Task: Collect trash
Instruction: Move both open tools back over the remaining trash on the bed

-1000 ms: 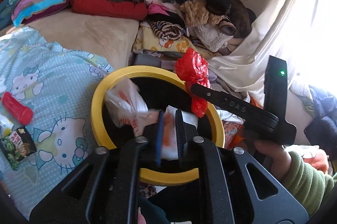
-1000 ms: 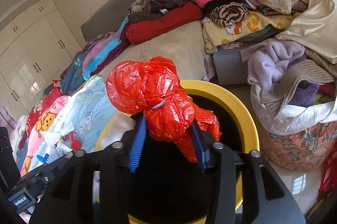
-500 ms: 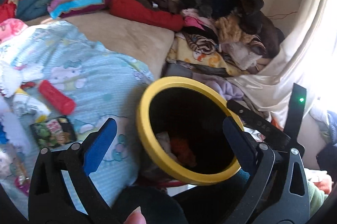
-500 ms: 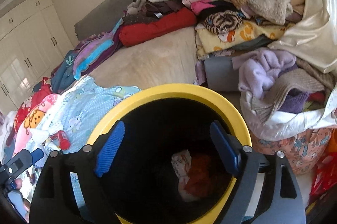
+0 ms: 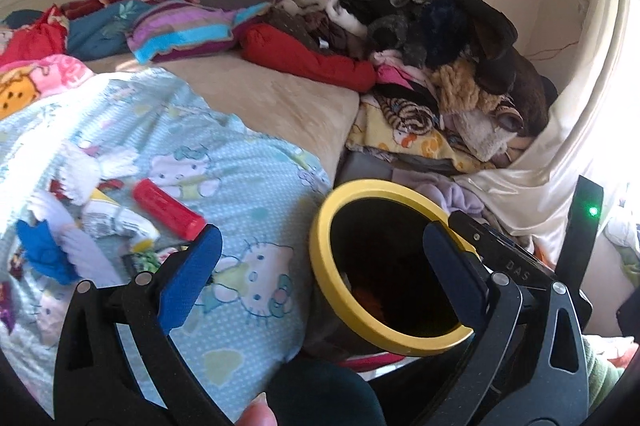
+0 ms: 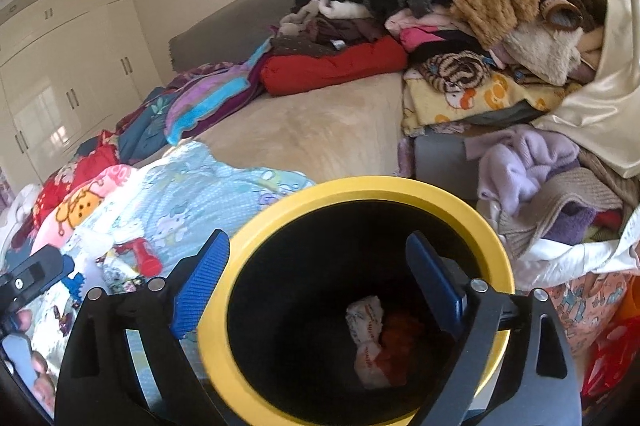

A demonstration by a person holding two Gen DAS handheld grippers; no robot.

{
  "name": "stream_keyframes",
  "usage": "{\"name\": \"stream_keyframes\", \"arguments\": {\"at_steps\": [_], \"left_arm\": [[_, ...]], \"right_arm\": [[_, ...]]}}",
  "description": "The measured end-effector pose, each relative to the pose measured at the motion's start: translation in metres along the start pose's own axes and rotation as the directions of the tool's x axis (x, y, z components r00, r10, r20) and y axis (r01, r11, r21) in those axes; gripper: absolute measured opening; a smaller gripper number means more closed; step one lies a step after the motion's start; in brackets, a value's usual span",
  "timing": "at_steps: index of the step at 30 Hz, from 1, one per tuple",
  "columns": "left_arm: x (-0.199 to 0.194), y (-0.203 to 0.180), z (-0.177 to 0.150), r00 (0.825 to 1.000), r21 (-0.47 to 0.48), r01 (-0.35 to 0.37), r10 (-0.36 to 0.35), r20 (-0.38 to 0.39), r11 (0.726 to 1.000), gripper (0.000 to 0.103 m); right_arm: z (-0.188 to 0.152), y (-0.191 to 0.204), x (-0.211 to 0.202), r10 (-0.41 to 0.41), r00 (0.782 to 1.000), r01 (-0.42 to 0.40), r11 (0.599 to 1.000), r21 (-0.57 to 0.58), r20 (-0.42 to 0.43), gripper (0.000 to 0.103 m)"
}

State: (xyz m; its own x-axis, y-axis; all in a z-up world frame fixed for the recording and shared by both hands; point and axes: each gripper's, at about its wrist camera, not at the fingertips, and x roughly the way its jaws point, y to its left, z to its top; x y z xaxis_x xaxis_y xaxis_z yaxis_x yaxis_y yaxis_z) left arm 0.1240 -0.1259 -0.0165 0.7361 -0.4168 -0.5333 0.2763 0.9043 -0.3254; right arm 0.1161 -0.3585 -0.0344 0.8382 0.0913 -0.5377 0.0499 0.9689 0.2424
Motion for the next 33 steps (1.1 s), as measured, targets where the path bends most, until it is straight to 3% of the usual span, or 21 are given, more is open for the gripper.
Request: {"name": "stream_keyframes", "arguments": {"at_steps": [33], "left_arm": [[-0.051, 0.089, 0.013, 0.981, -0.145, -0.141, 0.158, 0.113, 0.979, 0.092]], "right_arm": [[-0.031, 0.13, -0.009, 0.181, 0.981, -0.192, 0.958, -0.212, -0.068, 0.09]]}}
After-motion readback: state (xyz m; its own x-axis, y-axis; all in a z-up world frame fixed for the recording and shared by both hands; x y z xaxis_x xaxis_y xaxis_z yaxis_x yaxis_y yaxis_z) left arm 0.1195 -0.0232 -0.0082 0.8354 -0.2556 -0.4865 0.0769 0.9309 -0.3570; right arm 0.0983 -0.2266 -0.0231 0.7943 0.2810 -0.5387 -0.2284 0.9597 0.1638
